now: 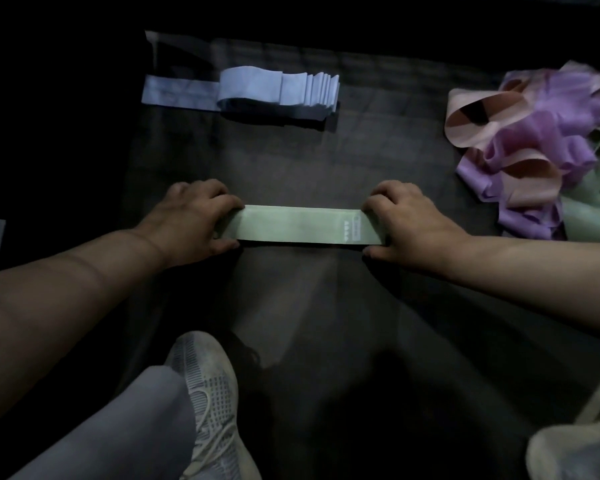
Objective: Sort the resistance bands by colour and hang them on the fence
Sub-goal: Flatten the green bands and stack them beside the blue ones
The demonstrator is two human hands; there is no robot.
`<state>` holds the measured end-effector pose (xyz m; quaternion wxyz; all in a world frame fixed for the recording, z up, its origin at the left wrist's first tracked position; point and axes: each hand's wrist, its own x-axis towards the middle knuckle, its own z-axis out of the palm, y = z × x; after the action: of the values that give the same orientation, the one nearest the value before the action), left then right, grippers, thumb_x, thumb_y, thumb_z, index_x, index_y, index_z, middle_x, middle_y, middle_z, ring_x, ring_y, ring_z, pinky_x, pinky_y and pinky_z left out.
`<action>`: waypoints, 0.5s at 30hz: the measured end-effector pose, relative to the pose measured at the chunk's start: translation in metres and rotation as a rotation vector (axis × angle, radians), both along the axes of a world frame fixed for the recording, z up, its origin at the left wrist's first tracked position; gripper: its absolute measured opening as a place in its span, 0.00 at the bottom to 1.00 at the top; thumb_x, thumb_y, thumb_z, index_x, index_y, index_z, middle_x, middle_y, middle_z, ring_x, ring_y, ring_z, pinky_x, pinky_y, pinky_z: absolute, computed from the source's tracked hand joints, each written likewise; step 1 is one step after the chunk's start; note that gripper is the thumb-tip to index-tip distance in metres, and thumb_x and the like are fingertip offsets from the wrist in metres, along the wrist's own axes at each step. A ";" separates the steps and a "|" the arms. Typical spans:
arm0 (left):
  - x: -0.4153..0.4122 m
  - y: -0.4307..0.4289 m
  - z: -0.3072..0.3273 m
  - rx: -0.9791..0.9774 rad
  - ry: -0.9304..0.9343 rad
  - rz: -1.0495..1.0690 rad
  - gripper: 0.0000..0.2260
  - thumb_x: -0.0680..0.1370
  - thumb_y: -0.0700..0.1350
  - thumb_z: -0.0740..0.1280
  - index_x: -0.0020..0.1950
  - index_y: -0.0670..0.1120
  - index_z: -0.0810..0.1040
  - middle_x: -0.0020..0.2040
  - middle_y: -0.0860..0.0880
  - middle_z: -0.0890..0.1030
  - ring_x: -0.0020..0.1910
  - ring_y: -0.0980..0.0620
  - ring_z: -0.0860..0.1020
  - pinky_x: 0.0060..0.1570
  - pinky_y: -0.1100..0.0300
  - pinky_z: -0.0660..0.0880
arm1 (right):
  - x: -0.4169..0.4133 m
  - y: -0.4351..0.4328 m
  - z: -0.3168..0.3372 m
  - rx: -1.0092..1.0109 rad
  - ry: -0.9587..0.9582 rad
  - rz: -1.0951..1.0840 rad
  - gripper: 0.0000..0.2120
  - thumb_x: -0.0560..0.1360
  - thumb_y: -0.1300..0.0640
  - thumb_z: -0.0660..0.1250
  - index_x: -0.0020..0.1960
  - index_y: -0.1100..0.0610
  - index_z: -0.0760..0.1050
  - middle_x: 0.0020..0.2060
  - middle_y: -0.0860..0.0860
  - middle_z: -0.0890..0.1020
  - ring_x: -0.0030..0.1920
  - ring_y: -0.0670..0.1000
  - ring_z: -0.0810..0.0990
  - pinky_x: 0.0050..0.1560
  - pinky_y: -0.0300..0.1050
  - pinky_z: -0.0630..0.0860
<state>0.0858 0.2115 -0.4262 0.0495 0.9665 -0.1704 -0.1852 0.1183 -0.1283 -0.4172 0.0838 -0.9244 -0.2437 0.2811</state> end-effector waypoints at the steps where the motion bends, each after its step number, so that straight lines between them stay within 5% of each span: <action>1: 0.000 0.000 0.000 0.007 -0.004 -0.004 0.30 0.66 0.56 0.78 0.65 0.48 0.78 0.60 0.44 0.76 0.57 0.41 0.76 0.58 0.48 0.68 | 0.001 -0.001 0.000 0.001 0.015 0.030 0.38 0.67 0.43 0.76 0.71 0.56 0.67 0.67 0.55 0.66 0.67 0.58 0.66 0.68 0.52 0.67; 10: 0.003 0.004 -0.009 0.049 -0.018 -0.037 0.29 0.67 0.53 0.79 0.65 0.45 0.77 0.58 0.42 0.77 0.54 0.39 0.78 0.55 0.47 0.70 | 0.007 0.002 -0.006 -0.026 0.003 0.083 0.33 0.68 0.41 0.75 0.67 0.56 0.69 0.59 0.54 0.71 0.60 0.58 0.70 0.62 0.52 0.70; 15: 0.007 0.003 -0.010 0.071 -0.034 -0.100 0.26 0.67 0.52 0.77 0.62 0.45 0.79 0.54 0.42 0.78 0.49 0.39 0.78 0.50 0.48 0.73 | 0.005 0.004 -0.010 0.011 0.010 0.083 0.24 0.70 0.49 0.73 0.62 0.58 0.71 0.56 0.56 0.71 0.59 0.59 0.71 0.59 0.53 0.73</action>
<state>0.0925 0.2145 -0.4365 0.0032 0.9610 -0.2125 -0.1767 0.1232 -0.1240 -0.4274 0.0784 -0.9117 -0.2829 0.2874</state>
